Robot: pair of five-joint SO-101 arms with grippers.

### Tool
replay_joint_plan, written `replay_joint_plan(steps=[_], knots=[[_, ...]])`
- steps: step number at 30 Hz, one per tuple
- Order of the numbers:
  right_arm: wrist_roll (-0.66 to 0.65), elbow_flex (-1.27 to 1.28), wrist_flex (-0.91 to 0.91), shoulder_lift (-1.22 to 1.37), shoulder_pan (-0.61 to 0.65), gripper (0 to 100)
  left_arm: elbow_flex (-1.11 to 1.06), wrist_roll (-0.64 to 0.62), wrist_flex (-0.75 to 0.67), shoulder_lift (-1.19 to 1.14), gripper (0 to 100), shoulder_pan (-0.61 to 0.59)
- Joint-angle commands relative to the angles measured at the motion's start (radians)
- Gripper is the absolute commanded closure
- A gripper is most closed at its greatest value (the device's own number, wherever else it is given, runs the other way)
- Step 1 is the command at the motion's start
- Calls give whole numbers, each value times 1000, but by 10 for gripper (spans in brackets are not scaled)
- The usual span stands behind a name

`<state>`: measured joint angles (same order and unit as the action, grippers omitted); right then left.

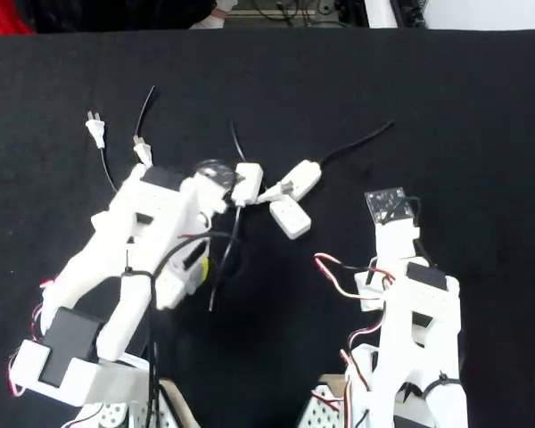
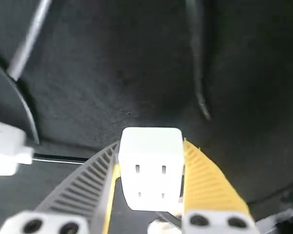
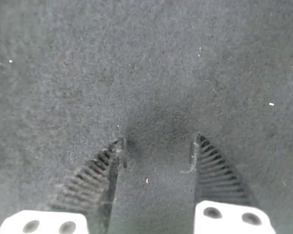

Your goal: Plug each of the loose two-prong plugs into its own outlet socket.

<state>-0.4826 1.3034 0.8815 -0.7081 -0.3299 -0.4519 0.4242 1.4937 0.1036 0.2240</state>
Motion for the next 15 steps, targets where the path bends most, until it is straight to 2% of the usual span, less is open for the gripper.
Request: replay_joint_plan(steps=[1,9,15], knots=[[-8,-2,-12,-2,-14,783,143,143,97,12,957,50],[-8,-2,-12,-2,-14,783,162,468,144,14,953,214],[-8,-2,-12,-2,-14,783,232,480,163,14,952,337]])
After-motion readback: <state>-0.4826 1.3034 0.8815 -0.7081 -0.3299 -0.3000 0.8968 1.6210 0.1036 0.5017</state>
